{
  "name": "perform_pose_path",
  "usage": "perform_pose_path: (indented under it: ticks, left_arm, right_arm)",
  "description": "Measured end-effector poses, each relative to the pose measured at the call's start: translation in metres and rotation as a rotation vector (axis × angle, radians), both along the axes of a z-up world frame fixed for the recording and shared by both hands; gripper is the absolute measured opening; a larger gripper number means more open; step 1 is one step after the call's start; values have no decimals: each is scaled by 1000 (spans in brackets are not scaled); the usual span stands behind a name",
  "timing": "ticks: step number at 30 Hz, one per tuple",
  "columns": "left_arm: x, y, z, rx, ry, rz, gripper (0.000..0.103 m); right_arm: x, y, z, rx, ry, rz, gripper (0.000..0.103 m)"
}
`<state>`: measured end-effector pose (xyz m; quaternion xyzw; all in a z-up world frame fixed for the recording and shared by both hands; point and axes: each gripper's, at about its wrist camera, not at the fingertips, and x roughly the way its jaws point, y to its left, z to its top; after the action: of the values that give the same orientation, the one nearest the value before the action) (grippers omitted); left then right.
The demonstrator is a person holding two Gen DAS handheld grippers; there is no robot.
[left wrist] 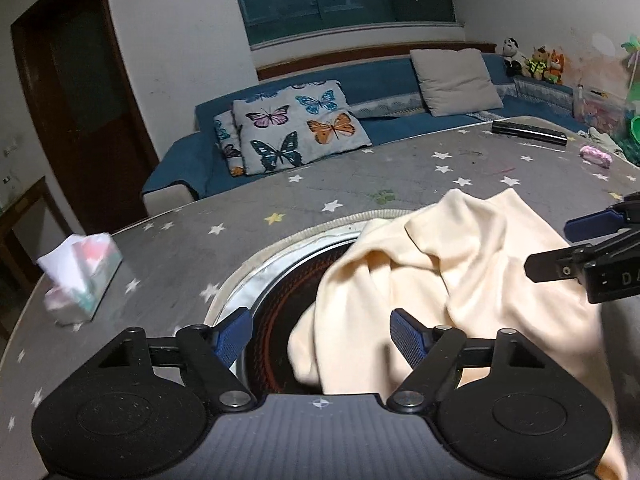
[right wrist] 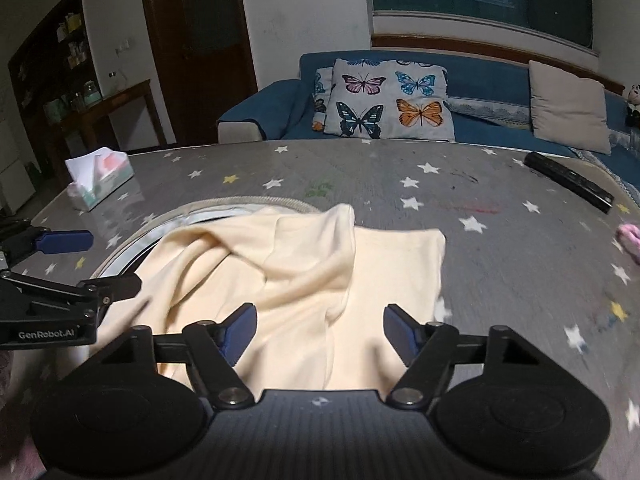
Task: Fold clothes
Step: 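Grasp the cream sweatshirt with the left gripper while the right gripper grasps another edge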
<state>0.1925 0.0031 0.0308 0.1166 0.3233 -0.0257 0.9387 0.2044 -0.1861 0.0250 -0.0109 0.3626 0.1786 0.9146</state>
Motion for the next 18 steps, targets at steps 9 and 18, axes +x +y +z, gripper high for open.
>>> perform_pose_path:
  ticks: [9, 18]
  left_arm:
    - [64, -6, -22, -26, 63, -61, 75]
    - [54, 10, -15, -133, 24, -63, 8]
  right_arm:
    - [65, 3, -25, 73, 71, -12, 48]
    - [53, -18, -17, 147, 52, -26, 8]
